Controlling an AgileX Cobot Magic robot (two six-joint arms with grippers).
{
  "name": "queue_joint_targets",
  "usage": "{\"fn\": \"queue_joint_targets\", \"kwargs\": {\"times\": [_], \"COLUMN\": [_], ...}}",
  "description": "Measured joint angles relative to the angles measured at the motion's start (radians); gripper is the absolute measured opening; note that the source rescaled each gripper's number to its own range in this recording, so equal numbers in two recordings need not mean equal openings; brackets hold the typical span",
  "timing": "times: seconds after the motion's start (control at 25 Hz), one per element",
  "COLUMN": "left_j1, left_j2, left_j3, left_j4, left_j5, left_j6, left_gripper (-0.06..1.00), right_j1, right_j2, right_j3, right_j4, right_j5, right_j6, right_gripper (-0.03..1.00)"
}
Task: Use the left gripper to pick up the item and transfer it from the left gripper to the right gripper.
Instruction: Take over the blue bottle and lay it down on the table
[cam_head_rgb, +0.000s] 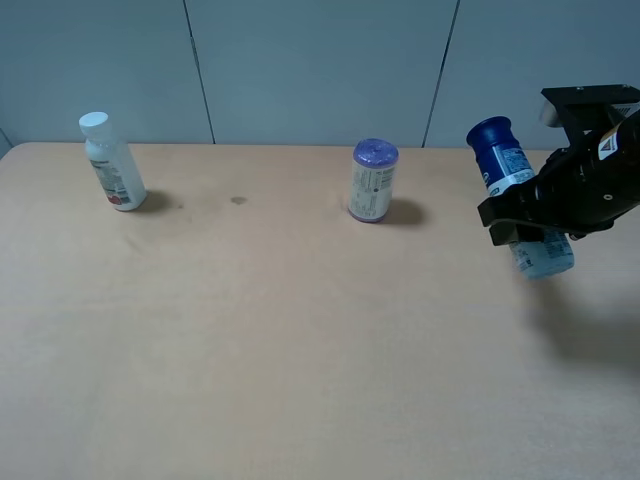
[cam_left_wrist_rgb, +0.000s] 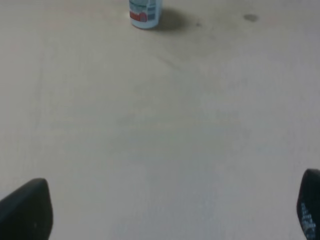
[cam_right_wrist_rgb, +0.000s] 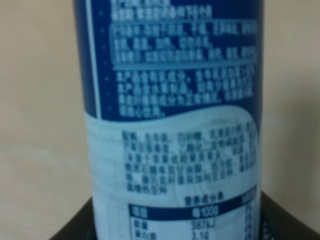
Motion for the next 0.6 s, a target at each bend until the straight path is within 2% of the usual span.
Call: {"fn": "queue_joint_targets", "kwargs": {"times": [0.12, 0.28, 0.6], "left_j1": [0.0, 0.0, 0.0], "left_j2": [0.0, 0.0, 0.0], "left_j3": [0.0, 0.0, 0.0], "left_j4": [0.0, 0.0, 0.0], "left_j5": [0.0, 0.0, 0.0], "left_j6": [0.0, 0.0, 0.0], "left_gripper": [0.96, 0.96, 0.96], "right_j1": [-0.053, -0.076, -0.079], "right_j2": [0.05, 0.124, 0.258], "right_j3": [0.0, 0.0, -0.001], "right_j4": [0.059, 0.13, 0.162], "right_j5": [0.001, -0.001, -0.051], "right_j6": [-0.109, -0.203, -0.235], "right_gripper": [0.14, 0.14, 0.14]}}
